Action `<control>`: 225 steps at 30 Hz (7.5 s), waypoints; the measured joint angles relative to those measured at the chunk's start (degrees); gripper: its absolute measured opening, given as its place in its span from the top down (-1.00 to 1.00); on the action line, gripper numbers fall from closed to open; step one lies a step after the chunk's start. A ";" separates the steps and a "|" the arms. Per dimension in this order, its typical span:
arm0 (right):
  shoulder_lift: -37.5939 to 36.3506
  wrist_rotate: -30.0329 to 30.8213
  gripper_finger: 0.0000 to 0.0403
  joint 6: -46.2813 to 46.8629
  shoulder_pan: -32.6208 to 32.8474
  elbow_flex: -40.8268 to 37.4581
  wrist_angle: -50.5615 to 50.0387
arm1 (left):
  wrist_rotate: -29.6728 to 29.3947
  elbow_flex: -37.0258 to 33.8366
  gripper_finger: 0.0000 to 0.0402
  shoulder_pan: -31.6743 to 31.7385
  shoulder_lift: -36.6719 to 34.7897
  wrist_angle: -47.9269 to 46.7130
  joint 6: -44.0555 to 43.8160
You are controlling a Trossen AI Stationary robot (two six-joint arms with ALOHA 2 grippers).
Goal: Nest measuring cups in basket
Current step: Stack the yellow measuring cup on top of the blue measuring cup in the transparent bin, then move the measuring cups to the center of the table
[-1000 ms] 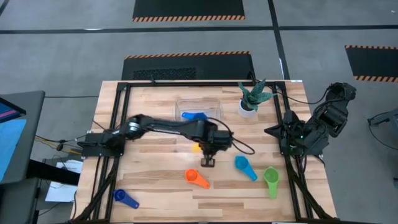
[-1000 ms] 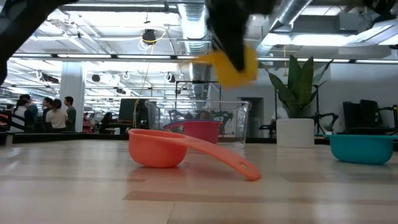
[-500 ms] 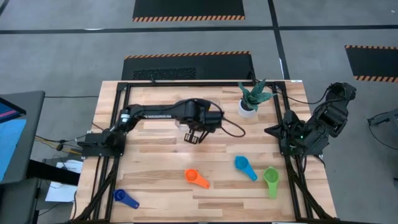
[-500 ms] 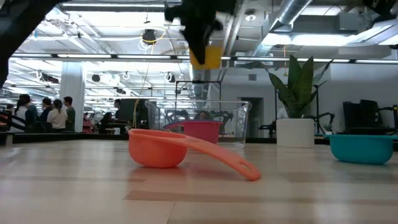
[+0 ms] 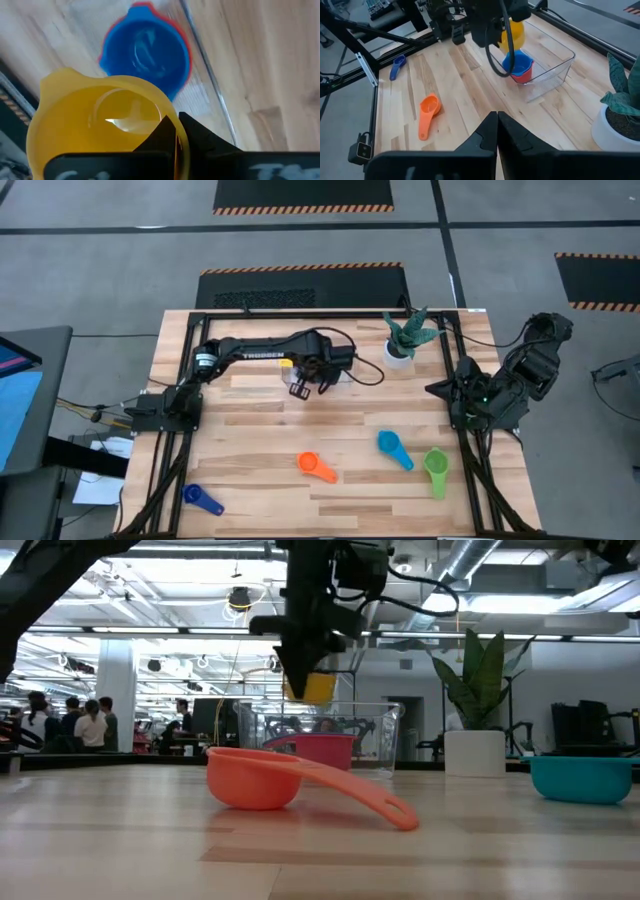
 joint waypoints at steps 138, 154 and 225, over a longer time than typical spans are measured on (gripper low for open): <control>62.80 -37.93 0.95 18.30 -20.59 20.93 -1.33 | -4.62 -49.53 0.70 -34.18 -53.26 11.18 -58.33; 62.84 -55.92 0.95 51.99 -5.28 24.90 -26.21 | -5.69 -49.51 0.70 -34.17 -53.26 11.07 -58.17; 52.87 -22.92 0.95 35.98 -16.70 13.35 -11.15 | -13.29 -49.48 0.70 -31.92 -50.27 43.15 -53.69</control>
